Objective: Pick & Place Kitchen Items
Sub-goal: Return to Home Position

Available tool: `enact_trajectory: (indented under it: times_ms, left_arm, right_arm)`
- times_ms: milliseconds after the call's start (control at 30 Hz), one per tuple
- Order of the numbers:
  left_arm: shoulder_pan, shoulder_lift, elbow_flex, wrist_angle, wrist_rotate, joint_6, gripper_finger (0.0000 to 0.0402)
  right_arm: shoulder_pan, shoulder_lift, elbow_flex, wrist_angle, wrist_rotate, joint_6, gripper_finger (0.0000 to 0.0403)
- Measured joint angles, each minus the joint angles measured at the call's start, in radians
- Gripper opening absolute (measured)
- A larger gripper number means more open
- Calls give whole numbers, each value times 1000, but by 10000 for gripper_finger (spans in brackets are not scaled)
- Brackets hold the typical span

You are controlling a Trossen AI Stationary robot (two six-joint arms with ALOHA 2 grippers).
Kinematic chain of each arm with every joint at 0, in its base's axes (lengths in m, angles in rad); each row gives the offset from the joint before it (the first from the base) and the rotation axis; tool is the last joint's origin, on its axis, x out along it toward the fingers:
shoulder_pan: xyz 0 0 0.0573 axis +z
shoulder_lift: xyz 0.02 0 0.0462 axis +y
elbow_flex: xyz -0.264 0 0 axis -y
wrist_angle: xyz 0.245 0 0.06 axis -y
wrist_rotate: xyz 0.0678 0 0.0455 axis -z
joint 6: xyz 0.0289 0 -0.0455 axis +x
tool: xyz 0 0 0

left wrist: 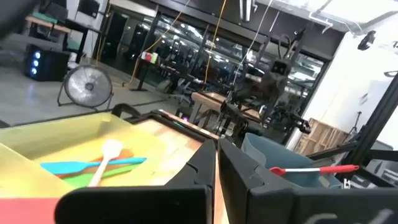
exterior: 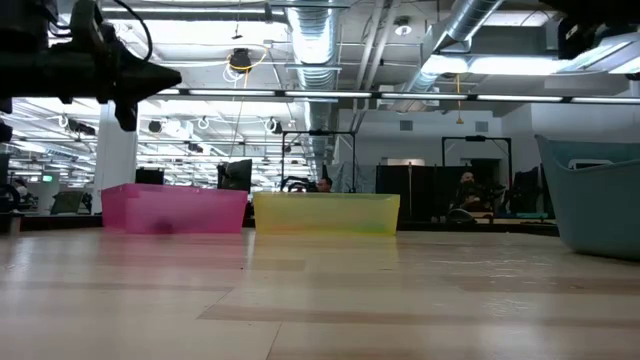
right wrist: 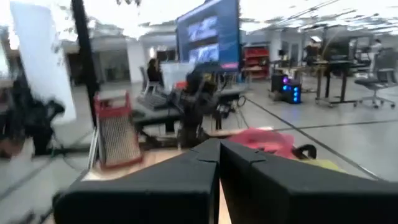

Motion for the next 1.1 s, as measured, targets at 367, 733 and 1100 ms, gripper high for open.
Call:
enact_trajectory:
  times_ms: [367,733,1100]
  left_arm:
    - [0,2,0,2,-1,18,1]
    - [0,2,0,3,-8,21,1]
    - [0,2,0,5,-3,-25,1]
  right_arm:
    - [-38,0,-240,204,-32,9,0]
    - [-168,1,-410,424,-256,59,0]
    - [-396,-1,-411,358,-538,66,0]
